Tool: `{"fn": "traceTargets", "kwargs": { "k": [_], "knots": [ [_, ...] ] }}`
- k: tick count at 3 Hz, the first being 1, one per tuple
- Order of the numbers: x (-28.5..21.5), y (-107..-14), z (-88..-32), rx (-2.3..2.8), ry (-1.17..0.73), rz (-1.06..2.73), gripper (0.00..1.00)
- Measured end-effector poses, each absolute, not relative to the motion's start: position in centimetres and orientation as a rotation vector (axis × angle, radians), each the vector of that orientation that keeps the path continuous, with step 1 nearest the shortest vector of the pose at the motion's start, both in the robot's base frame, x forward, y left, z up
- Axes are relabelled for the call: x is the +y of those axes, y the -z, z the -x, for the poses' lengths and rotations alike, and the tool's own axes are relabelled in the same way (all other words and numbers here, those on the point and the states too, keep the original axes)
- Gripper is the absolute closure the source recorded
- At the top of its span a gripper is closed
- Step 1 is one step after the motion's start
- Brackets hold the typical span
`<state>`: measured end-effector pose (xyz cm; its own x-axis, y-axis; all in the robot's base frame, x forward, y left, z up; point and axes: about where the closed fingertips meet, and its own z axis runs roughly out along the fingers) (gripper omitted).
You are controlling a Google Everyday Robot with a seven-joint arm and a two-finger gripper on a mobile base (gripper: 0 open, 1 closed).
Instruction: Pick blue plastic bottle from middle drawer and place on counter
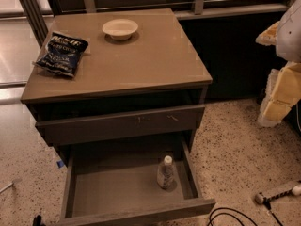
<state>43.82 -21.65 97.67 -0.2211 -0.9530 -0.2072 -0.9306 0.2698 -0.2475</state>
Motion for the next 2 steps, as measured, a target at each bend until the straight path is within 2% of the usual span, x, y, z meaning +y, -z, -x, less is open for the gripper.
{"fn": "traceTargets", "kwargs": {
  "k": [1, 2],
  "knots": [
    [-21.6, -97.7, -43.8, 2.23, 0.1, 1.724, 0.01],
    [-21.2, -96.7, -43.9, 2.201, 0.066, 1.705, 0.2]
  ]
}}
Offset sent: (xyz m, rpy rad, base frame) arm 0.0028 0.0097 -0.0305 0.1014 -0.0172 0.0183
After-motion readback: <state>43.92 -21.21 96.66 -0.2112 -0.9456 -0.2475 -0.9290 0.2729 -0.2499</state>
